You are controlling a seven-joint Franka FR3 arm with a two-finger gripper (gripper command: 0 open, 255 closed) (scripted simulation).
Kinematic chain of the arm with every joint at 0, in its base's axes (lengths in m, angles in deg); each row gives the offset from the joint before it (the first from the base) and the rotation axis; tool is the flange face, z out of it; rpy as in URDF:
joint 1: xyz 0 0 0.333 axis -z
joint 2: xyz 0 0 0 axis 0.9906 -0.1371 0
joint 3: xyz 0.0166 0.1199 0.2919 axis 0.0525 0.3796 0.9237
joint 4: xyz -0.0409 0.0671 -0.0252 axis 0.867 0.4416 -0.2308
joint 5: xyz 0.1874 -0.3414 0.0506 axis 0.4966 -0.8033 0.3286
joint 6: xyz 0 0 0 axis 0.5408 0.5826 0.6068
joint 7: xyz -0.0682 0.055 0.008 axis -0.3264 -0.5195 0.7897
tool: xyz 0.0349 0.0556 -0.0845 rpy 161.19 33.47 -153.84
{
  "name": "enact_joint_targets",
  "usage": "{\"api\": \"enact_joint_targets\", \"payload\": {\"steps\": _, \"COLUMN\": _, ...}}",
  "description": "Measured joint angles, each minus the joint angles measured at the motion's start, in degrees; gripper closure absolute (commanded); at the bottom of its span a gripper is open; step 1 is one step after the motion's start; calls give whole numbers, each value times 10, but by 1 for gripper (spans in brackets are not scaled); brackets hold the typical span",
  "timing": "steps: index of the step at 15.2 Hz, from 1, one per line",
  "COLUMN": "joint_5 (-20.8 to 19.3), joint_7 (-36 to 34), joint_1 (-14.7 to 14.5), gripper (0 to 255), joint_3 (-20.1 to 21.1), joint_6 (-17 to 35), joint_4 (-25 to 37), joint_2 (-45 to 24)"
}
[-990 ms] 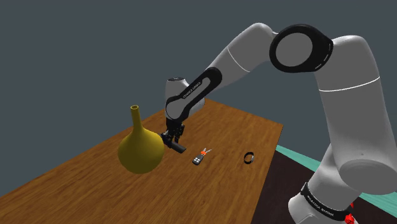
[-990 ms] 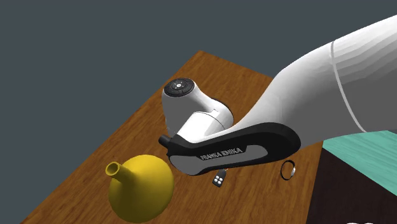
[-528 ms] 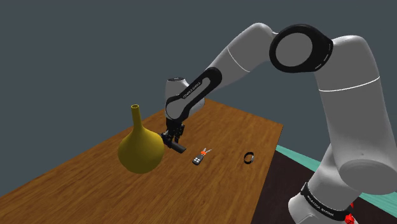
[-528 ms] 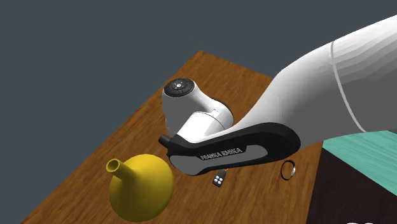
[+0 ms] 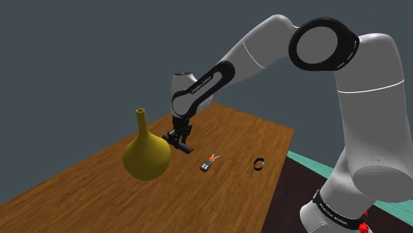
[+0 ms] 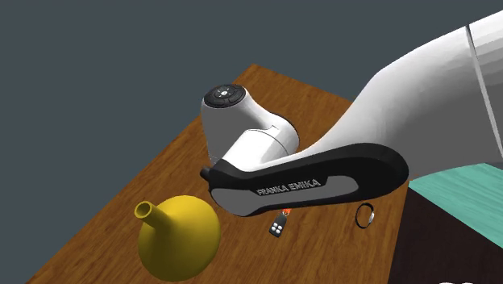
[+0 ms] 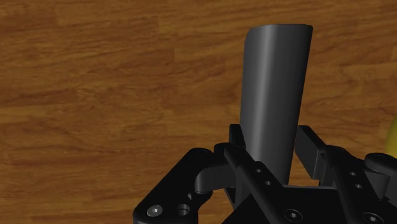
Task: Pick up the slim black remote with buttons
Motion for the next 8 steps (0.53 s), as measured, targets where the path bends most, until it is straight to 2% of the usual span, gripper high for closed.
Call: {"api": "enact_joint_targets", "payload": {"steps": 8, "joint_5": 4, "joint_7": -2, "joint_1": 2, "gripper": 255, "joint_3": 3, "joint_6": -43, "joint_4": 3, "joint_2": 40}}
